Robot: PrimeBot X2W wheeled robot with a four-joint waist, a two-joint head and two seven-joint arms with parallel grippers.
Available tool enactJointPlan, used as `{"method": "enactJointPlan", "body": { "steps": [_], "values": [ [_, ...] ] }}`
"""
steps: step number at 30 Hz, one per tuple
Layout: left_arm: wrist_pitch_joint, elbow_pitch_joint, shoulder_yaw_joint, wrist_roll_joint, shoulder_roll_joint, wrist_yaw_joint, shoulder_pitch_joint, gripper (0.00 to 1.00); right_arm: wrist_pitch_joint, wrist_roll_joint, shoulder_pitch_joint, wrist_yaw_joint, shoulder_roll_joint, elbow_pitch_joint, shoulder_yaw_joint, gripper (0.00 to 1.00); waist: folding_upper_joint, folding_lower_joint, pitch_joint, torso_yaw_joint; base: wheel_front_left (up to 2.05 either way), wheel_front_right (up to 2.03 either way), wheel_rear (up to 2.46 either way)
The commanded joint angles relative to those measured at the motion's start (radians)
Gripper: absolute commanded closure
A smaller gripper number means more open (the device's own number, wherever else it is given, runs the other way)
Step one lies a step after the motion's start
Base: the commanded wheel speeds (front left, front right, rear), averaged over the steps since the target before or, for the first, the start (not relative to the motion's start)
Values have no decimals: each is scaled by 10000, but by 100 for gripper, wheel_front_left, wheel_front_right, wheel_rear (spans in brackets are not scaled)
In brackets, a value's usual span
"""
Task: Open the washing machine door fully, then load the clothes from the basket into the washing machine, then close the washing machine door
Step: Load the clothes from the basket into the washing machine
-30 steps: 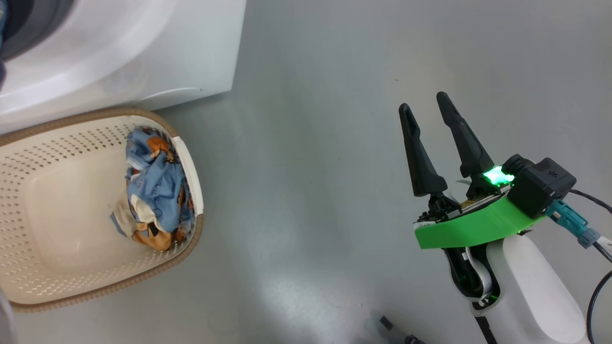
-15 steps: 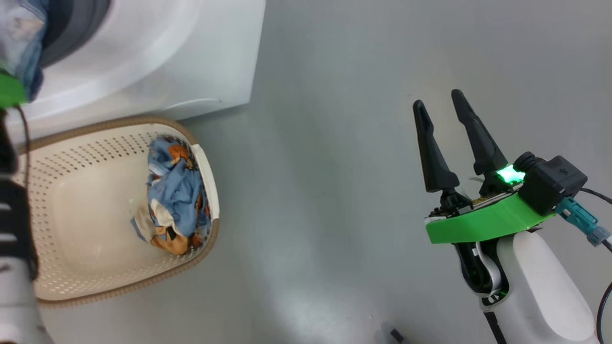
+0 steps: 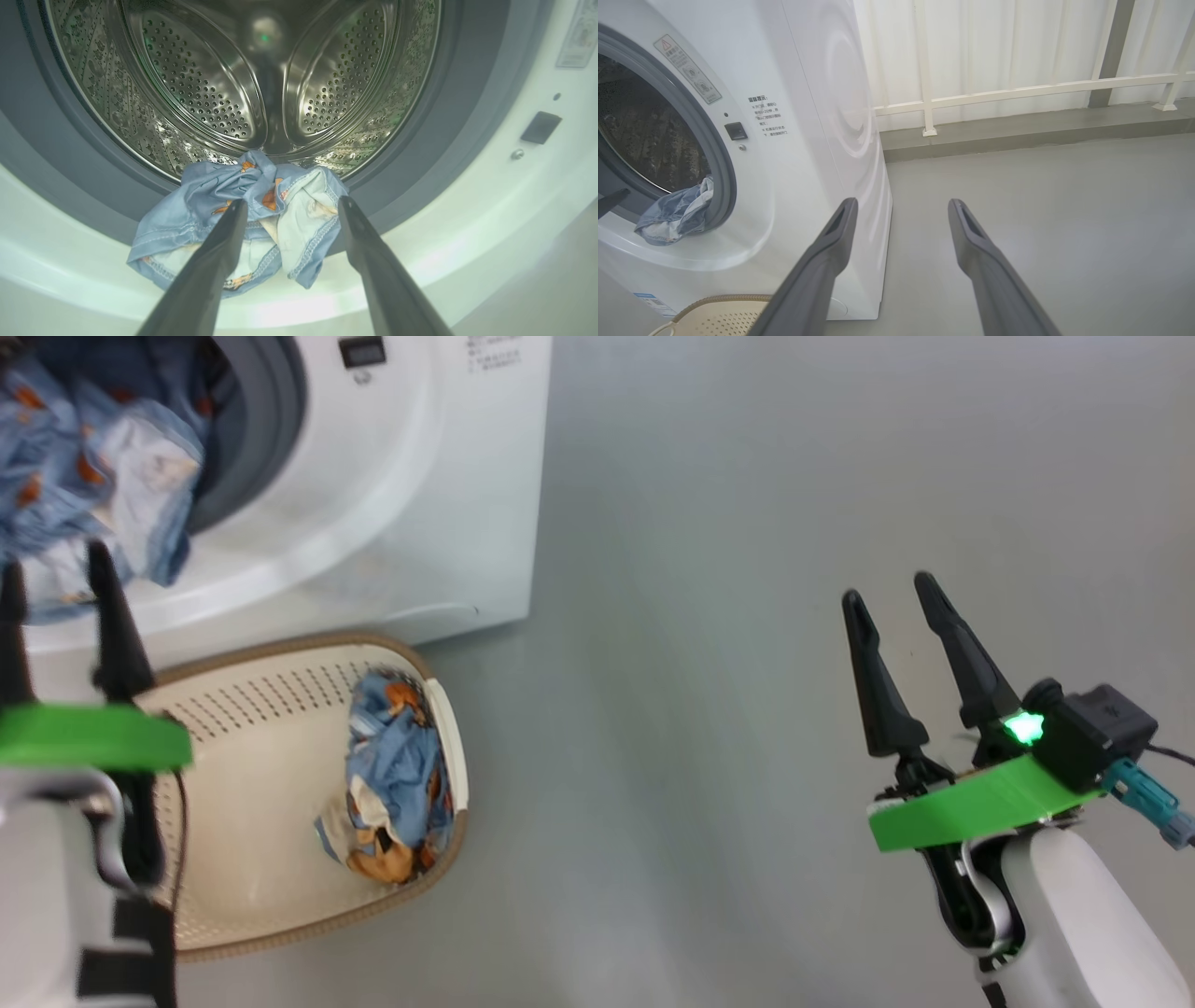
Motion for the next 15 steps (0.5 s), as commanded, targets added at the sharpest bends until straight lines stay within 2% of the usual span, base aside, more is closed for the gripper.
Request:
{"method": "enactJointPlan", "body": {
  "steps": [1,15],
  "values": [
    [-52,-307,182,136,295,-22,236,0,-78,-37,206,75,-113,-179,81,0,-1,0,-515,238,0,0,0],
    [-53,-1753,242,472,-288,-23,2967,0,-78,37,1290,75,-638,-30,-293,0,-1,0,-1848,680,0,0,0]
  ]
}}
